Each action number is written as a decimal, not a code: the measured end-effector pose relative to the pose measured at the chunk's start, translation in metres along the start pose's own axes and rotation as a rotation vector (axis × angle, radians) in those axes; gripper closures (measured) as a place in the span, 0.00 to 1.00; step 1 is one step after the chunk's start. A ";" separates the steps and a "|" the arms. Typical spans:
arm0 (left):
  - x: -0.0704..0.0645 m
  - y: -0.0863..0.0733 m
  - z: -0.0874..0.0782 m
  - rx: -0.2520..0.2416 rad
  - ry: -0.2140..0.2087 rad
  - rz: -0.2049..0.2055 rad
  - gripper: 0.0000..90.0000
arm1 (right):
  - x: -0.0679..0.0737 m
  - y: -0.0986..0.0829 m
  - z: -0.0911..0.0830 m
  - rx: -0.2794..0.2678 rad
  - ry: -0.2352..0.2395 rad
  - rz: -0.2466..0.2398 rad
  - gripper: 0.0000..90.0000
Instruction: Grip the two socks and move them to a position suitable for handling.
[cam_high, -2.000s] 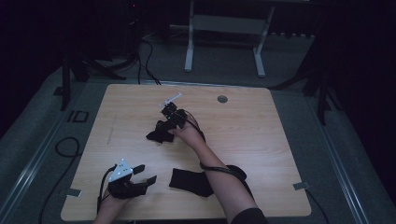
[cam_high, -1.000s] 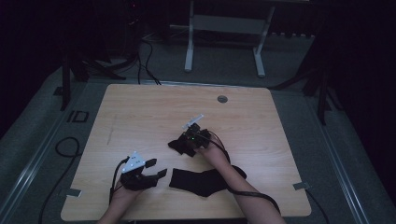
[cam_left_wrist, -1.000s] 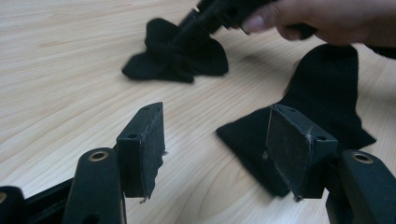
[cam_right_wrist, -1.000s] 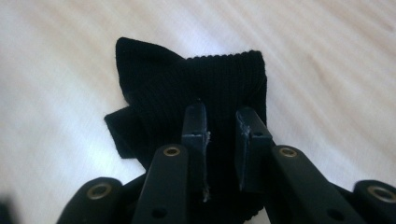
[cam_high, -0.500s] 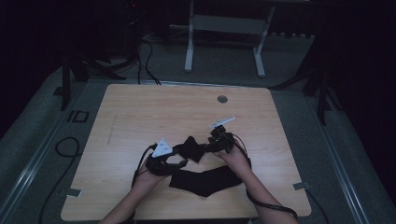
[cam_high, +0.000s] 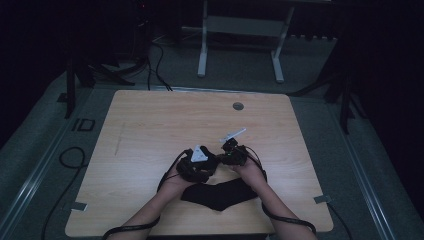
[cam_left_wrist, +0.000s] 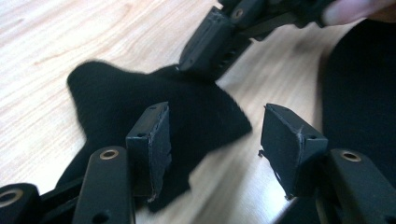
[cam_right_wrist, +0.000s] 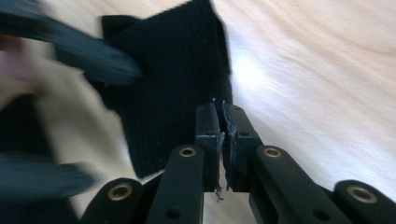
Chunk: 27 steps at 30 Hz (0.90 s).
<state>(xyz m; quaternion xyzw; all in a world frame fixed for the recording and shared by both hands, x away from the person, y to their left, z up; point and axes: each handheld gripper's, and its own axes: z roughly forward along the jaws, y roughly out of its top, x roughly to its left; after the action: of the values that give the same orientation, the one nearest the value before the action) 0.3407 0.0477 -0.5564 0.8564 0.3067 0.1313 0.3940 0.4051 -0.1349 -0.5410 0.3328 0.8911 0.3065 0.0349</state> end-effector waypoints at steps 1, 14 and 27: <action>0.000 0.000 0.002 -0.002 0.004 -0.006 0.47 | 0.000 0.000 -0.001 -0.002 0.008 0.010 0.96; -0.006 0.008 0.000 0.001 0.115 -0.054 0.51 | 0.018 0.012 -0.027 -0.121 0.171 0.105 0.96; 0.003 0.014 -0.025 -0.034 0.131 -0.081 0.97 | 0.015 0.009 -0.040 -0.201 0.126 0.109 0.56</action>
<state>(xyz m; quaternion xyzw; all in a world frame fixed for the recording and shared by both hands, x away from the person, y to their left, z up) 0.3377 0.0573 -0.5298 0.8260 0.3638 0.1764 0.3927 0.3879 -0.1420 -0.5014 0.3555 0.8370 0.4159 -0.0046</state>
